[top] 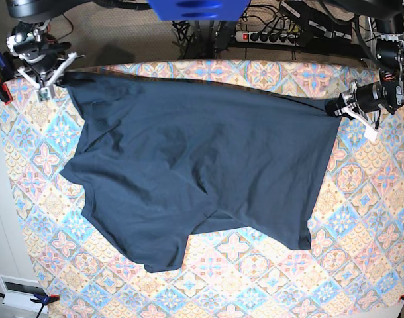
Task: Layout the t-shirt on the table in an organized manner, then fold the t-shirt properly
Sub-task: 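Release the shirt with both grippers and lift them away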
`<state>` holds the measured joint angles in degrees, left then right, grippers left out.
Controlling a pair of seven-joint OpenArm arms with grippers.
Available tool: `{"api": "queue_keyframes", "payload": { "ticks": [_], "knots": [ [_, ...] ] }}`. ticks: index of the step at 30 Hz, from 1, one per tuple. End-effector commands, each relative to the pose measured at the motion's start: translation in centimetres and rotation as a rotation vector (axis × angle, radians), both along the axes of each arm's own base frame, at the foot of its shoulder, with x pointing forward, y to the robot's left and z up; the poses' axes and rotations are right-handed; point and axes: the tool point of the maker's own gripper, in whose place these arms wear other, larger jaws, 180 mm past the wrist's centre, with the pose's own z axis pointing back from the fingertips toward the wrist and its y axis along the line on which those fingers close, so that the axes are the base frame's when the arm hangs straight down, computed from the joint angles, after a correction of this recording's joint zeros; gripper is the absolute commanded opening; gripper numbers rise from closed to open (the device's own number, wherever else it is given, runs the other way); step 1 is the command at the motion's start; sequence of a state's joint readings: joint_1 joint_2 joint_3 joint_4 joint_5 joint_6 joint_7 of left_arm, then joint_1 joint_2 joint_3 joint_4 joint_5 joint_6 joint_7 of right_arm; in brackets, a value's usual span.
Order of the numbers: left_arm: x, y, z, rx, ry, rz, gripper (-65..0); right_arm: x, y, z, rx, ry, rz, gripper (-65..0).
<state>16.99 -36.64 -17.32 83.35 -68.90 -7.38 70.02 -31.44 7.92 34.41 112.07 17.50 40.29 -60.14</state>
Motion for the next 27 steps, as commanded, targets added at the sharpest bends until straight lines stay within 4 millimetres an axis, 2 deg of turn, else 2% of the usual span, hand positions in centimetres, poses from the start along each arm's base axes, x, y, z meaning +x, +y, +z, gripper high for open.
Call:
{"api": "queue_keyframes", "payload": {
  "ticks": [1, 7, 12, 15, 17, 23, 25, 27],
  "knots": [
    [0.8, 0.8, 1.0, 0.033, -0.033, -0.007, -65.0, 0.3, -0.2, 0.6, -0.015, -0.01, 0.014, -64.5],
    [0.4, 1.0, 0.3, 0.067, -0.012, -0.014, -65.0, 0.1, 0.3, 0.2, -0.014, 0.017, 0.029, -64.7],
    [0.6, 1.6, 0.4, 0.086, -0.02, -0.004, -63.0, 0.6, -0.7, 0.8, -0.043, 0.006, 0.043, -64.3],
    [1.0, 2.7, 1.2, 0.094, -0.046, 0.035, -61.7, 0.8, -0.9, 1.0, -0.048, -0.004, 0.039, -64.3],
    [1.3, 3.5, 1.6, 0.11, -0.059, 0.054, -61.8, 0.6, -1.9, 1.4, -0.066, -0.007, 0.012, -64.3],
    [1.6, 6.4, 1.7, 0.247, -0.082, 0.09, -61.8, 0.7, -3.3, 2.1, -0.088, -0.026, -0.028, -64.2],
    [1.6, 6.9, 1.6, 0.279, -0.085, 0.093, -61.8, 0.7, -3.3, 2.1, -0.088, -0.026, -0.028, -62.3],
    [1.6, 7.1, 1.5, 0.286, -0.085, 0.094, -61.8, 0.7, -3.1, 2.0, -0.082, -0.022, -0.023, -57.8]
  ]
}}
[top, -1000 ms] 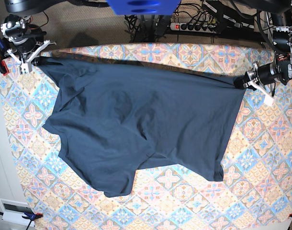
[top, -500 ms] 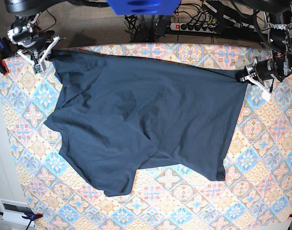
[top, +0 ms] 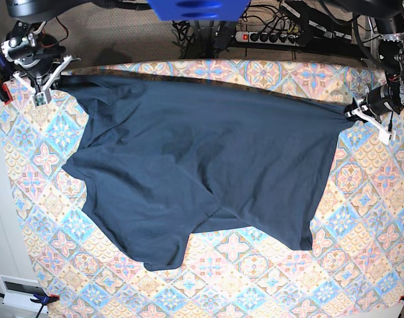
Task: Layout the t-shirt on the table in an organized manner, then fold the t-shirt properly
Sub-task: 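Release the shirt with both grippers and lift them away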
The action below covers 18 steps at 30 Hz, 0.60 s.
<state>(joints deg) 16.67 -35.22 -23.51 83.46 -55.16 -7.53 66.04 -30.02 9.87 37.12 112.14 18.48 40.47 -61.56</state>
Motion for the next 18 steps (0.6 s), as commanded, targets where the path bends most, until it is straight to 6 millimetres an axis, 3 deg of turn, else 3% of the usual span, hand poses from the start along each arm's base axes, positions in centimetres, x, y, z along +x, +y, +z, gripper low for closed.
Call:
{"api": "queue_keyframes", "payload": {
  "ticks": [1, 5, 10, 14, 18],
  "knots": [
    [1.0, 1.5, 1.5, 0.048, -0.044, 0.012, -61.8, 0.0, -0.8, 0.7, -0.039, 0.0, 0.002, -55.2],
    [1.1, 1.4, 1.4, 0.044, -0.049, 0.014, -61.8, 0.7, 1.3, -0.1, -0.011, 0.016, 0.076, -47.5],
    [1.1, 0.9, 1.1, 0.029, -0.049, 0.021, -61.8, -0.2, 1.8, -0.6, -0.005, 0.044, 0.107, -48.3],
    [1.0, 1.0, 1.0, 0.028, -0.05, 0.025, -61.8, -0.9, -2.0, 1.4, -0.051, -0.007, -0.014, -49.0],
    [1.7, 1.6, 1.5, 0.05, -0.097, 0.045, -61.8, -0.8, -4.0, 3.6, 0.016, -0.15, -0.172, -48.9]
  ]
}}
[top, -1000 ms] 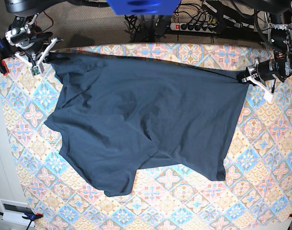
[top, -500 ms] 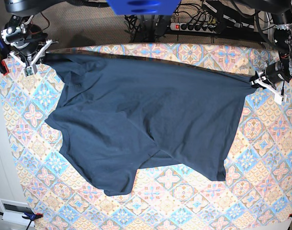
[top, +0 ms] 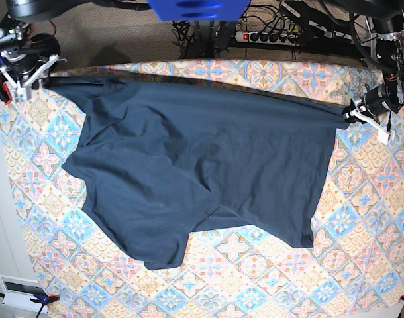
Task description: Layout the t-shirt on the table in an organized manner, then fold the t-shirt properly
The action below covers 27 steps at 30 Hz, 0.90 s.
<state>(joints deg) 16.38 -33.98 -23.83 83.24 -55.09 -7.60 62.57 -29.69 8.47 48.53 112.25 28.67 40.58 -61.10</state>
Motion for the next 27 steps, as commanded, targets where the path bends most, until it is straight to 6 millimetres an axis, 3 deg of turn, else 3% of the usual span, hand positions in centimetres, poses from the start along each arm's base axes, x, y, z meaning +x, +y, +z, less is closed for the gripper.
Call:
{"api": "queue_keyframes", "payload": {
  "ticks": [1, 12, 22, 27],
  "knots": [
    [0.9, 1.8, 1.4, 0.056, -0.046, 0.018, -61.8, -0.5, -1.2, 0.8, -0.033, -0.001, -0.026, -48.9],
    [1.0, 1.8, 1.5, 0.057, -0.049, 0.019, -61.8, -0.6, -1.6, 0.9, -0.044, 0.031, -0.015, -48.4],
    [1.1, 2.1, 2.0, 0.068, -0.055, 0.008, -61.9, -1.3, 1.2, -1.0, -0.012, 0.122, 0.112, -48.4],
    [2.1, -1.0, 4.3, 0.013, -0.098, -0.079, -61.8, -1.0, 1.1, -1.0, -0.017, 0.113, 0.109, -48.4]
  ]
}}
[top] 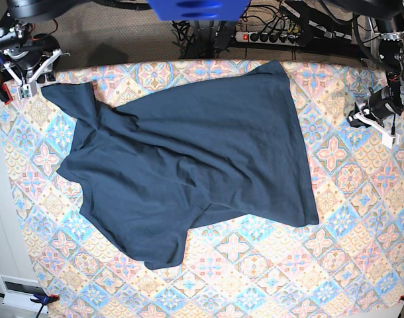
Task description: Layout the t-shirt on the table in an organized manner, then fold the t-shirt properly
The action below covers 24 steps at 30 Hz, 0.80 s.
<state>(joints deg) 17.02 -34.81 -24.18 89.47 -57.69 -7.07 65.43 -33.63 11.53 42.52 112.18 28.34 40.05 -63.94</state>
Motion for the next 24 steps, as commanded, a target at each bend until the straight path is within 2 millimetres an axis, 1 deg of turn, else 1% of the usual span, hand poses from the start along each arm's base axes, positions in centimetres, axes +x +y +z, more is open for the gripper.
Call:
{"api": "queue_keyframes", "payload": {
  "ticks": [1, 3, 5, 6, 7, 9, 10, 13, 15, 17, 18, 20, 21, 24],
  "knots": [
    [1.5, -0.7, 2.4, -0.008, -0.075, -0.034, -61.5, 1.3, -0.4, 1.1, -0.019, -0.051, 0.01, -48.5],
    [2.0, -2.5, 3.3, -0.04, -0.107, -0.068, -61.3, 2.7, -0.4, 1.7, -0.019, -0.091, 0.009, -48.6],
    [3.1, -4.0, 4.3, -0.063, -0.137, -0.092, -61.1, 4.0, -0.4, 2.2, -0.017, -0.129, 0.007, -48.7],
    [3.5, -4.5, 4.2, -0.077, -0.132, -0.093, -60.2, 4.4, -0.4, 2.4, -0.017, -0.14, 0.007, -48.8],
    [4.3, -4.8, 4.2, -0.082, -0.136, -0.092, -57.7, 4.8, -0.4, 2.6, -0.017, -0.152, 0.007, -48.8],
    [5.6, -4.7, 3.4, -0.092, -0.122, -0.061, -52.0, 5.3, -0.4, 2.9, -0.017, -0.169, 0.007, -48.8],
    [6.5, -4.6, 3.0, -0.101, -0.119, -0.038, -47.9, 5.6, -0.4, 3.0, -0.017, -0.177, 0.007, -48.8],
    [9.1, -4.7, 1.9, -0.145, -0.109, 0.015, -33.3, 6.2, -0.4, 3.3, -0.016, -0.194, 0.006, -48.9],
    [10.9, -5.4, 2.3, -0.174, -0.131, 0.029, -25.7, 6.7, -0.4, 3.6, -0.016, -0.209, 0.006, -48.9],
    [12.7, -5.5, 2.8, -0.186, -0.158, 0.046, -21.1, 7.2, -0.4, 3.9, -0.016, -0.225, 0.006, -48.9],
    [13.8, -5.8, 2.8, -0.203, -0.175, 0.066, -19.7, 7.5, -0.4, 4.1, -0.016, -0.234, 0.005, -48.9],
    [15.5, -6.3, 2.6, -0.224, -0.188, 0.094, -19.3, 7.9, -0.4, 4.3, -0.016, -0.245, 0.005, -48.9],
    [16.0, -6.6, 2.0, -0.232, -0.172, 0.104, -19.3, 7.9, -0.4, 4.4, -0.016, -0.248, 0.005, -48.9],
    [17.6, -8.6, 0.0, -0.258, -0.107, 0.112, -19.3, 8.1, -0.4, 4.5, -0.016, -0.254, 0.005, -48.9]
  ]
}}
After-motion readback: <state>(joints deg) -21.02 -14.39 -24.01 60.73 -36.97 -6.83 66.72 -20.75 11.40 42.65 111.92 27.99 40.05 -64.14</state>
